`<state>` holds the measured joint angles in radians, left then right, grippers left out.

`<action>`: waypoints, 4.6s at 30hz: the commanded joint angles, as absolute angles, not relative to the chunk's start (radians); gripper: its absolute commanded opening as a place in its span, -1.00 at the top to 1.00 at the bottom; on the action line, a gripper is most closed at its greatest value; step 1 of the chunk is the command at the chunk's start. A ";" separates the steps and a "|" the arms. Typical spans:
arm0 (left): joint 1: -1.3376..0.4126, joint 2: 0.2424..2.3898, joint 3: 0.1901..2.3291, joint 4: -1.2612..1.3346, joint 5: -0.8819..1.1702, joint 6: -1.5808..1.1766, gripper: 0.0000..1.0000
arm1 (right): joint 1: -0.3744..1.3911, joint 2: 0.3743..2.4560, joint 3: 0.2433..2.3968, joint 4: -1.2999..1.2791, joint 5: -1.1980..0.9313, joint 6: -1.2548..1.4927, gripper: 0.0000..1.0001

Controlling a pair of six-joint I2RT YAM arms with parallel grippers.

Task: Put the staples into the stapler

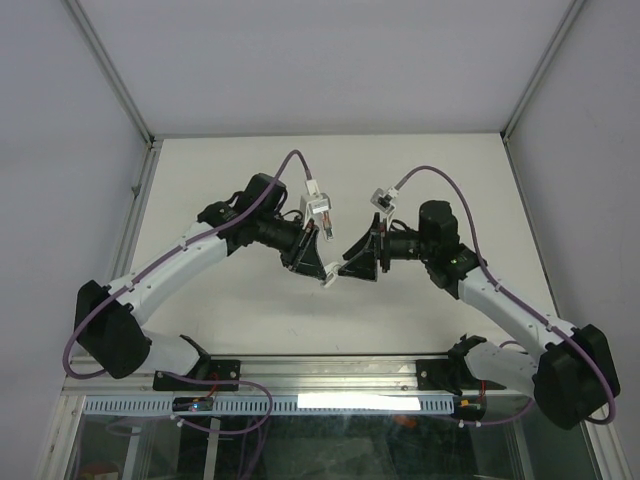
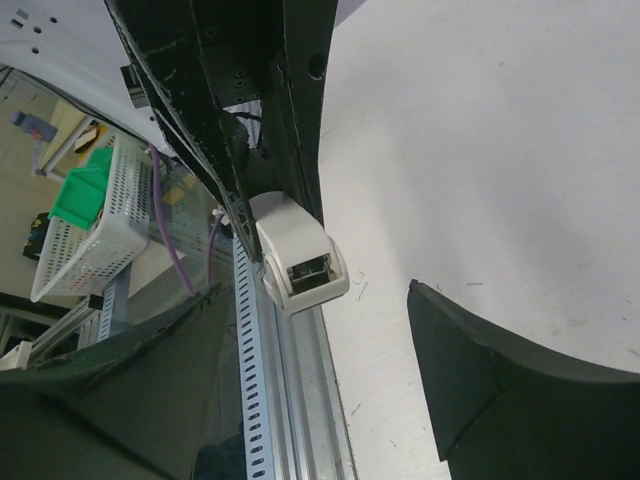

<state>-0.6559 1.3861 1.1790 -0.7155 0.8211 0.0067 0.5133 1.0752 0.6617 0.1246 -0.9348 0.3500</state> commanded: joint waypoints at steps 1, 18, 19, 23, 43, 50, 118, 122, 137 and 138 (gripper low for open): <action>-0.675 1.340 1.205 -0.670 0.928 -0.012 1.00 | 0.551 1.101 0.693 0.255 -1.005 0.407 -0.46; -0.683 1.039 0.864 0.022 0.515 -0.471 -0.98 | 0.609 1.030 0.588 0.523 -0.755 0.526 1.00; -0.682 1.009 0.801 0.119 0.509 -0.525 -0.98 | 0.610 1.022 0.573 0.567 -0.734 0.551 1.00; -0.684 0.959 0.644 0.371 0.511 -0.666 -0.98 | 0.610 1.014 0.541 0.703 -0.689 0.619 1.00; -0.731 1.015 0.546 0.718 0.618 -0.771 0.06 | 0.612 0.999 0.513 0.889 -0.678 0.753 1.00; -0.733 1.015 0.544 0.717 0.601 -0.767 0.45 | 0.611 1.001 0.504 0.882 -0.691 0.757 1.00; -0.731 1.023 0.660 0.377 0.713 -0.576 -0.48 | 0.585 1.012 0.729 0.412 -0.861 0.548 0.52; -0.731 1.047 0.671 0.381 0.679 -0.575 -0.53 | 0.584 1.021 0.724 0.452 -0.903 0.570 0.52; -0.731 1.081 0.670 0.479 0.674 -0.621 -0.14 | 0.587 1.029 0.712 0.492 -0.943 0.604 0.52; -0.731 1.081 0.670 0.487 0.675 -0.625 -0.15 | 0.589 1.031 0.712 0.492 -0.945 0.606 0.51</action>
<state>-0.7380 1.0851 0.6353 0.3935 0.6807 -0.6018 0.5850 1.0279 0.6796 0.4221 -0.9161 0.5880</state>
